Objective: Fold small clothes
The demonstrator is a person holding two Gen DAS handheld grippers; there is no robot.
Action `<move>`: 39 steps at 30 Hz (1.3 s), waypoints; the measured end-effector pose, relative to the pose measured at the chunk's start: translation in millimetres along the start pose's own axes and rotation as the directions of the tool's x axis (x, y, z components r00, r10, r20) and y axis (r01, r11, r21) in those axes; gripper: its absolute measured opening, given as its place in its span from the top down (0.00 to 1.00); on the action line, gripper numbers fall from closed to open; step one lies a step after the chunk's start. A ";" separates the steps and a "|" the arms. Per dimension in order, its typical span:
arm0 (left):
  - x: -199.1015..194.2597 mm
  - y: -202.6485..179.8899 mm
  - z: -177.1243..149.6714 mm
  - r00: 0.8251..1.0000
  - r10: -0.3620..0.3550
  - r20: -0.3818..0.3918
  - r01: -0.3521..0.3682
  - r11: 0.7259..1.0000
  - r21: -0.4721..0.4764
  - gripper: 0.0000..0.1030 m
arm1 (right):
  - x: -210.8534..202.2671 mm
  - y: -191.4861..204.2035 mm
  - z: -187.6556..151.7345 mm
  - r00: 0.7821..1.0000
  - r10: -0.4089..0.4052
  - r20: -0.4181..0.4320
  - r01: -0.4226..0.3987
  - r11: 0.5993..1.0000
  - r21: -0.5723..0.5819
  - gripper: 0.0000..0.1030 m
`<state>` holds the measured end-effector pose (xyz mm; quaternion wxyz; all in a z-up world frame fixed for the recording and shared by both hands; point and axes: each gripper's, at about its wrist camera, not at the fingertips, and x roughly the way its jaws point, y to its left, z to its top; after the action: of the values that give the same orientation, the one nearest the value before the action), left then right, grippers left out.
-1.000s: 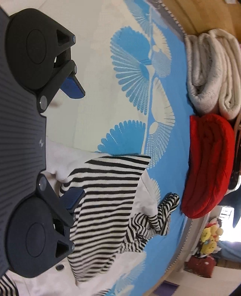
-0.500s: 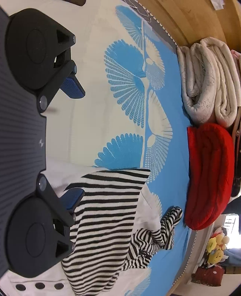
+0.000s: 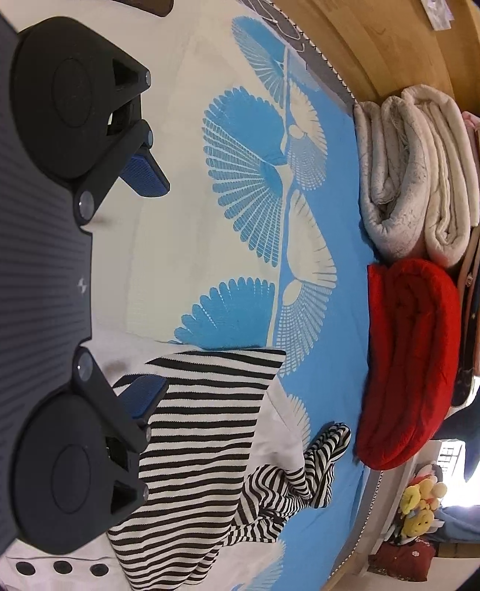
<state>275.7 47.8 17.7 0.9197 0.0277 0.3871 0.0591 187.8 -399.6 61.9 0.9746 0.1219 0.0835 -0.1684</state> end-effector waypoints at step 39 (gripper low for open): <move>-19.1 -47.4 -21.1 0.999 0.009 0.041 -0.017 0.977 0.211 0.00 | -65.8 54.0 -101.8 0.915 0.048 -0.402 -0.143 0.968 -0.209 0.12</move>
<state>251.4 -1.6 11.9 0.9186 0.1292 0.3727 0.0229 133.1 -303.0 -10.7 0.9525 0.0417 0.2905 -0.0813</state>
